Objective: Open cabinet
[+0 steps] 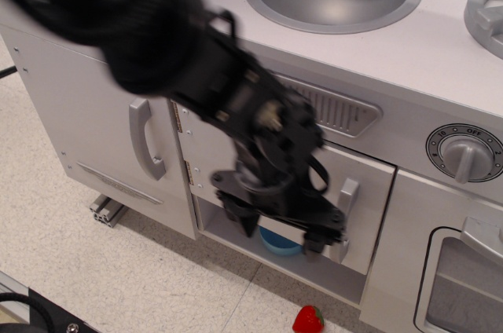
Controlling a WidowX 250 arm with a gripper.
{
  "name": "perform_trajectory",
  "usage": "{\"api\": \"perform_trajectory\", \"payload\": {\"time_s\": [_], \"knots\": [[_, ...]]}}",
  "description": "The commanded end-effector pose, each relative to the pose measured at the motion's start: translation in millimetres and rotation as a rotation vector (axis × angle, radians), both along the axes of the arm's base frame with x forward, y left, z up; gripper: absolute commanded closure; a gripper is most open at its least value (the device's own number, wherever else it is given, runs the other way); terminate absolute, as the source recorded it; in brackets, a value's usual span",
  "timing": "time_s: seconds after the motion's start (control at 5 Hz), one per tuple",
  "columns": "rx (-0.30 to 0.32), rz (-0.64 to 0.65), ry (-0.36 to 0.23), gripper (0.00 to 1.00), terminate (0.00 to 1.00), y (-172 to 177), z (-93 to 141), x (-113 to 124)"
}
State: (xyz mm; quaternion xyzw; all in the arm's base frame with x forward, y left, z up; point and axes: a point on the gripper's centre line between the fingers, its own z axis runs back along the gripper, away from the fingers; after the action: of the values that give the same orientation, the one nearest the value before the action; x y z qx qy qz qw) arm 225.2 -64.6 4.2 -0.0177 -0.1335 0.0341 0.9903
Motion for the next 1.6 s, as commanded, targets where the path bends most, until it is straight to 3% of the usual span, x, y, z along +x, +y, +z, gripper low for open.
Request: {"api": "perform_trajectory", "payload": {"time_s": [0.0, 0.6, 0.8, 1.2, 1.4], "knots": [[0.019, 0.004, -0.095, 0.0, 0.0, -24, -12, 51], [0.064, 0.014, -0.112, 0.0, 0.0, -18, -26, 75], [0.044, 0.002, -0.089, 1.0, 0.0, -18, -29, 76], [0.05, -0.006, -0.094, 1.0, 0.0, -17, -30, 74], [0.061, -0.053, -0.081, 1.0, 0.0, -11, -30, 49]]}}
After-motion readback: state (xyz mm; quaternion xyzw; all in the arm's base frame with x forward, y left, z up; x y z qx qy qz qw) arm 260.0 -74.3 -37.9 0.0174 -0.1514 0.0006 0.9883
